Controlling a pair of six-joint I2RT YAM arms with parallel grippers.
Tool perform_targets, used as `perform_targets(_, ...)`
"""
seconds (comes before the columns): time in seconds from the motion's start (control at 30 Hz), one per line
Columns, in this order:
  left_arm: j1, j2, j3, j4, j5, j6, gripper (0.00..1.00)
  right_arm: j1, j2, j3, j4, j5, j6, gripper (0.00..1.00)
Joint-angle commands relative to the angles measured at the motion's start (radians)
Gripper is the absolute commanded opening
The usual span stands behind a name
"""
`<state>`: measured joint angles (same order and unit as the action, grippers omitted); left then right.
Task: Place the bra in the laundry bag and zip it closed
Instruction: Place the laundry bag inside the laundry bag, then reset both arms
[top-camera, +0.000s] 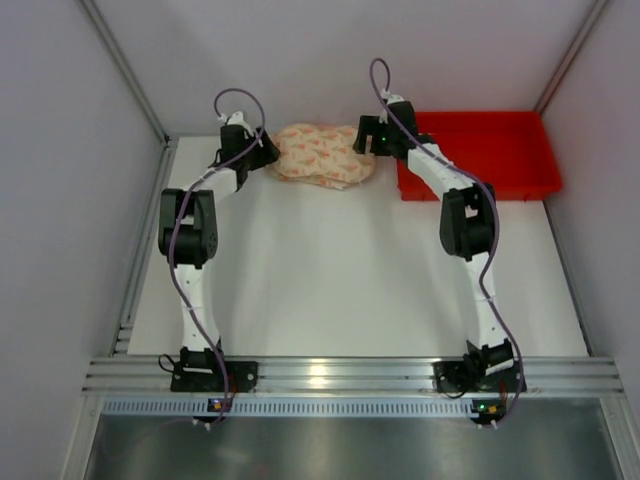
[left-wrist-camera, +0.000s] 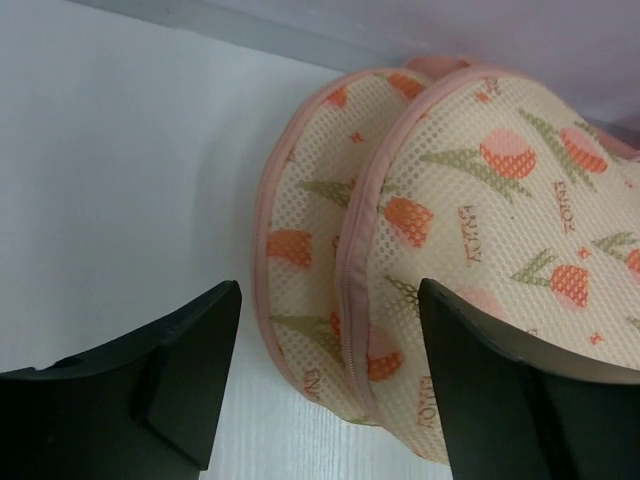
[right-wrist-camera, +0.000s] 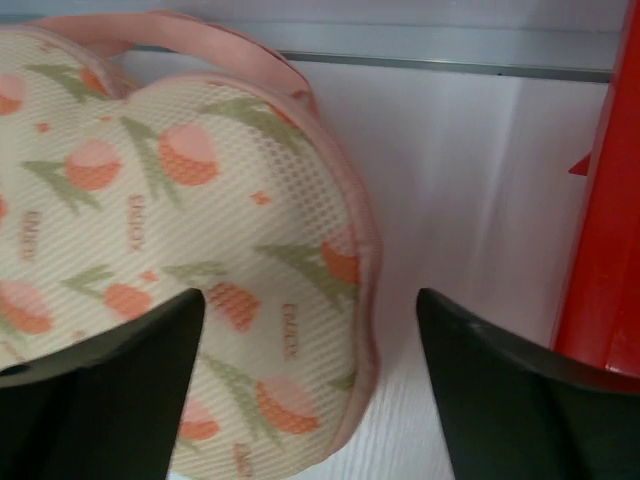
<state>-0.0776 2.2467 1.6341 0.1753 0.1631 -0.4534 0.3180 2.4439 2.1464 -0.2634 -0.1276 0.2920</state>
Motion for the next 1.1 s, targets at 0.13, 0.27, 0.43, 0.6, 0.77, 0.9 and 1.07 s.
perform_targets(0.13, 0.019, -0.353, -0.003, -0.108, -0.083, 0.228, 0.98, 0.01, -0.383, 0.006, -0.01, -0.056, -0.097, 0.99)
perform_targets(0.27, 0.021, -0.489, -0.034, -0.4, -0.012, 0.315, 0.98, 0.012, -0.578, -0.182, -0.071, -0.128, -0.146, 0.99)
perform_targets(0.43, 0.021, -0.636, -0.136, -0.6, 0.199, 0.343, 0.98, 0.009, -0.807, -0.468, -0.181, -0.196, -0.247, 0.99)
perform_targets(0.6, 0.006, -0.812, -0.348, -0.68, 0.363, 0.423, 0.98, 0.042, -1.072, -0.872, -0.223, -0.261, -0.355, 1.0)
perform_targets(0.77, -0.068, -0.949, -0.56, -0.717, 0.239, 0.518, 0.98, 0.061, -1.279, -1.178, -0.188, -0.205, -0.396, 0.99)
perform_targets(0.9, -0.112, -1.019, -0.635, -0.724, 0.179, 0.501, 0.98, 0.056, -1.407, -1.312, -0.163, -0.185, -0.402, 0.99)
perform_targets(1.07, -0.122, -1.05, -0.639, -0.74, 0.162, 0.502, 0.98, 0.044, -1.442, -1.332, -0.194, -0.205, -0.39, 0.99)
